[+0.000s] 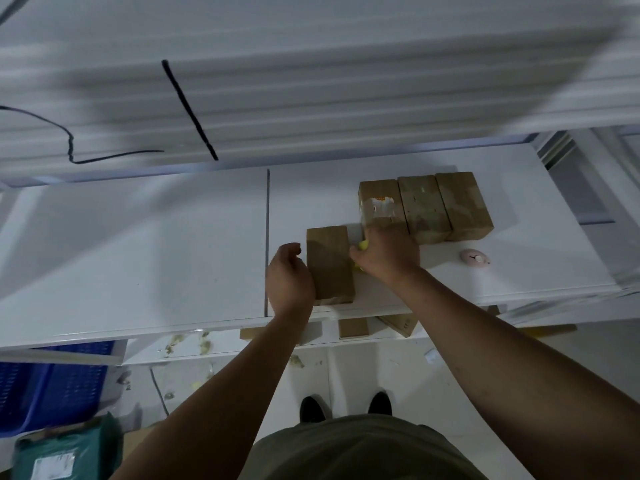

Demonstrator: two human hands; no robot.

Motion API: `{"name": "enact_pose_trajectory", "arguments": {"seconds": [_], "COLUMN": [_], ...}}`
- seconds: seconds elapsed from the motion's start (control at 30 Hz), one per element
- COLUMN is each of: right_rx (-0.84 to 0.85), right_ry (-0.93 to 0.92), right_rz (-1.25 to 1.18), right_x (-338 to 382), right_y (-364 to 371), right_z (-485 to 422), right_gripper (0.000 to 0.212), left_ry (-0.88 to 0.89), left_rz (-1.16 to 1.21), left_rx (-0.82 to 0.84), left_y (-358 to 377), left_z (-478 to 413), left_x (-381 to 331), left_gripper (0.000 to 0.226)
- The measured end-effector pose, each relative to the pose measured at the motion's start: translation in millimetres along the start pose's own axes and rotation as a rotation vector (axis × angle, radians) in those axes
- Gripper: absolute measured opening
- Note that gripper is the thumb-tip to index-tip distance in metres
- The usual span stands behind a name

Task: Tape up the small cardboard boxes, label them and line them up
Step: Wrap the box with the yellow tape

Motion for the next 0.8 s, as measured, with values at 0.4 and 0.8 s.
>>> {"name": "enact_pose_trajectory", "arguments": {"seconds": [0.4, 0.8], "right_rx": [0.292, 0.417], "right_ry": [-0.005, 0.148], "right_rz": [-0.607, -1.323], "right_x": [-31, -72], "right_y": [3, 28], "right_z": [-4, 22], "right_gripper": [0.051, 0.035], "left_ry": [0.096, 0.024], "left_rz": [-0.139, -0.01], "left_rx": [0.173, 0.278], "left_y": [-4, 1], "left_z": [15, 9], "left_x": [19, 21], "left_gripper": [0.045, 0.044]}}
Point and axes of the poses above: each hand's wrist, its own z-axis away from the middle knuckle, its own y-axis out of the palm, x = y × z, the point moved 2 cm from there along -z, towards the middle knuckle, and after that the axes turned 3 degrees about z, right-handed, at the moved point
